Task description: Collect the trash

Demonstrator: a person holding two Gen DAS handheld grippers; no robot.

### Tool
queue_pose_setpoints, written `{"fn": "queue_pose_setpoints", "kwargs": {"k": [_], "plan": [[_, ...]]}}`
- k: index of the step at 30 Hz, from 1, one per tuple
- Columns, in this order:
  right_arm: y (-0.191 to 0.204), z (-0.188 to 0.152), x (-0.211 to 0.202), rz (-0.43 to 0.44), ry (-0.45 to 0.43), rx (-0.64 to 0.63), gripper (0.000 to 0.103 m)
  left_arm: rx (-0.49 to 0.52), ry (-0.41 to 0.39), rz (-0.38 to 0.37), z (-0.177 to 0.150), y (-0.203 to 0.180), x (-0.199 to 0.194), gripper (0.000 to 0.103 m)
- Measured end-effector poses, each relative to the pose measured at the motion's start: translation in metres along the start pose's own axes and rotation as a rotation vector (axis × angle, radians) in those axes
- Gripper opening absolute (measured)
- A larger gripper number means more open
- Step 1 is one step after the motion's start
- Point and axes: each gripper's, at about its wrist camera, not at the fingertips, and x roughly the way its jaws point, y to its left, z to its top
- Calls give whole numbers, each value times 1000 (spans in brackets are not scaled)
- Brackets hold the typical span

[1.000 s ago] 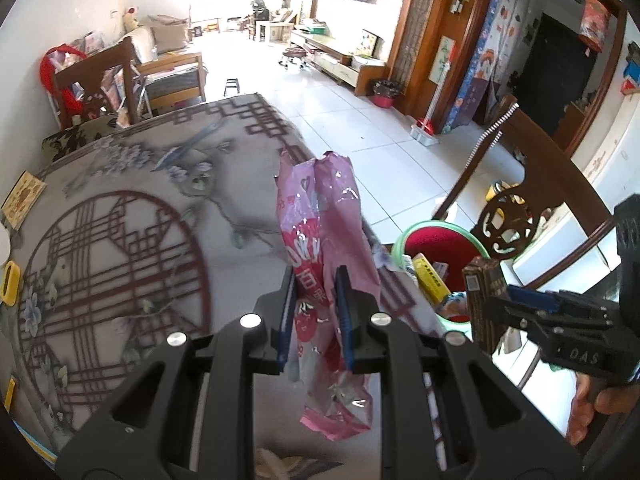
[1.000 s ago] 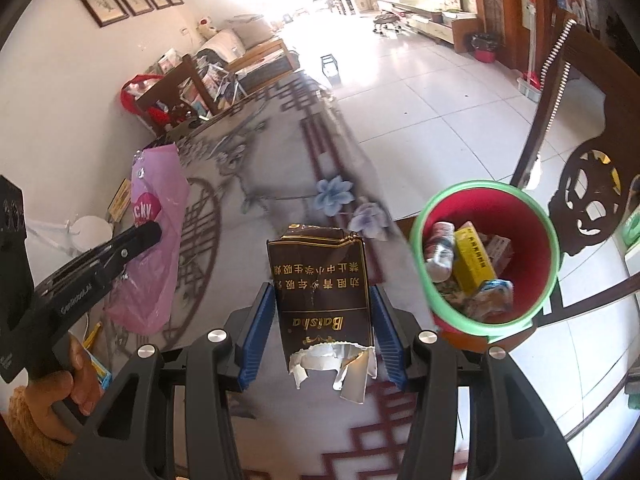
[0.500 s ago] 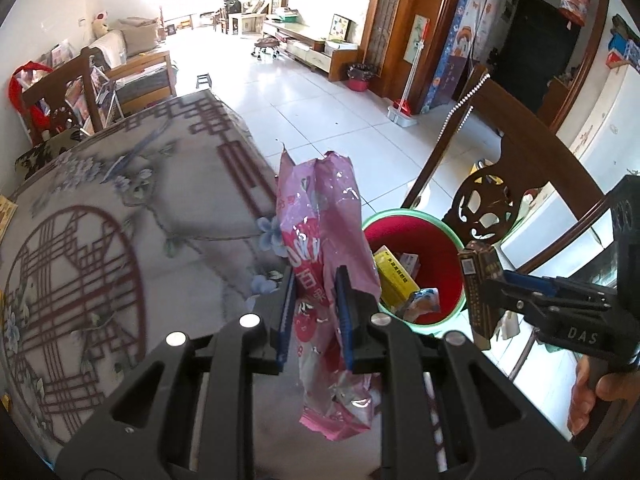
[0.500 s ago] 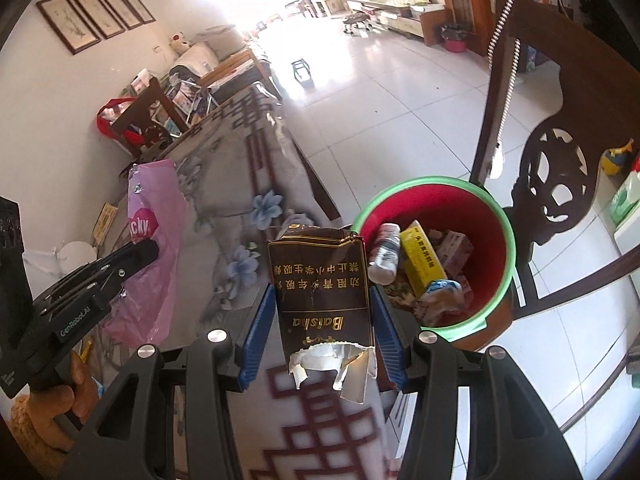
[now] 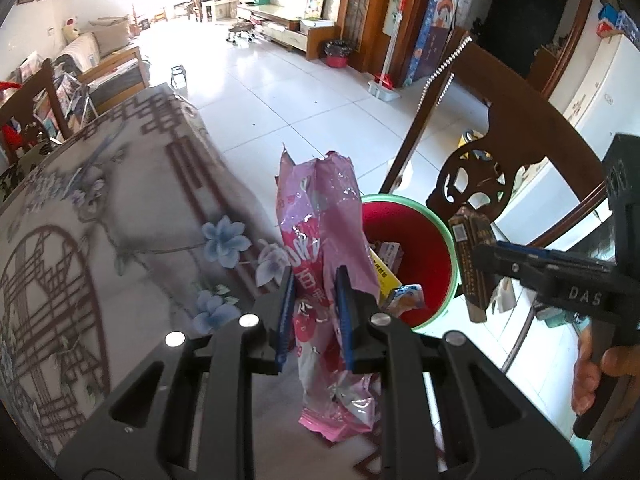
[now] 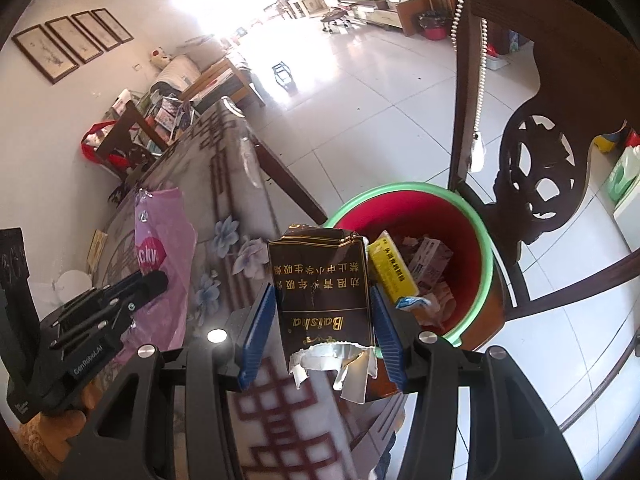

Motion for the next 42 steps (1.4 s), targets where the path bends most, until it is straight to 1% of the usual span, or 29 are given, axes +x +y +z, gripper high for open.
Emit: {"fn": "queue_pose_setpoints", "kwargs": {"k": [3, 10, 13, 18, 19, 20, 21, 22, 23, 26, 28, 30, 31, 32, 33, 34, 35, 37, 40, 42], "plan": [[-11, 8, 4, -13, 2, 16, 48, 37, 21, -10, 5, -11, 15, 19], [-37, 18, 9, -46, 2, 63, 49, 71, 80, -60, 22, -32, 57, 20], [-46, 21, 10, -53, -1, 88, 50, 89, 84, -72, 28, -39, 68, 20], [-45, 26, 11, -84, -11, 69, 50, 98, 102, -89, 36, -45, 84, 20], [-45, 27, 11, -89, -10, 65, 50, 97, 109, -91, 37, -45, 87, 24], [-44, 28, 10, -101, -17, 62, 55, 96, 114, -89, 38, -45, 88, 31], [-42, 28, 6, -108, -29, 61, 58, 92, 108, -89, 38, -44, 87, 34], [-41, 28, 3, -115, -44, 59, 60, 89, 102, -94, 38, -43, 85, 39], [-38, 28, -3, -130, -62, 53, 60, 88, 92, -102, 38, -43, 81, 47], [-31, 25, -20, -167, -102, 42, 62, 92, 63, -129, 38, -42, 68, 59], [-24, 19, -35, -188, -142, 41, 68, 101, 32, -142, 37, -43, 56, 65], [-13, 13, -50, -206, -188, 32, 69, 106, -26, -149, 36, -39, 32, 69], [-9, 12, -54, -209, -204, 26, 72, 104, -80, -139, 35, -35, 14, 75], [1, 7, -63, -213, -238, 13, 77, 100, -121, -130, 35, -32, 2, 82], [8, 3, -70, -213, -266, -1, 80, 92, -178, -119, 34, -26, -16, 85], [18, -1, -76, -210, -296, -16, 86, 79, -256, -103, 32, -18, -40, 92], [31, -7, -83, -204, -335, -40, 90, 72, -307, -91, 30, -12, -56, 98], [53, -16, -94, -195, -393, -79, 95, 64, -418, -60, 25, 1, -94, 98], [89, -32, -107, -177, -474, -113, 96, 70, -512, -10, 19, 16, -134, 98], [113, -46, -116, -157, -546, -113, 96, 71, -554, 49, 11, 26, -161, 98]]}}
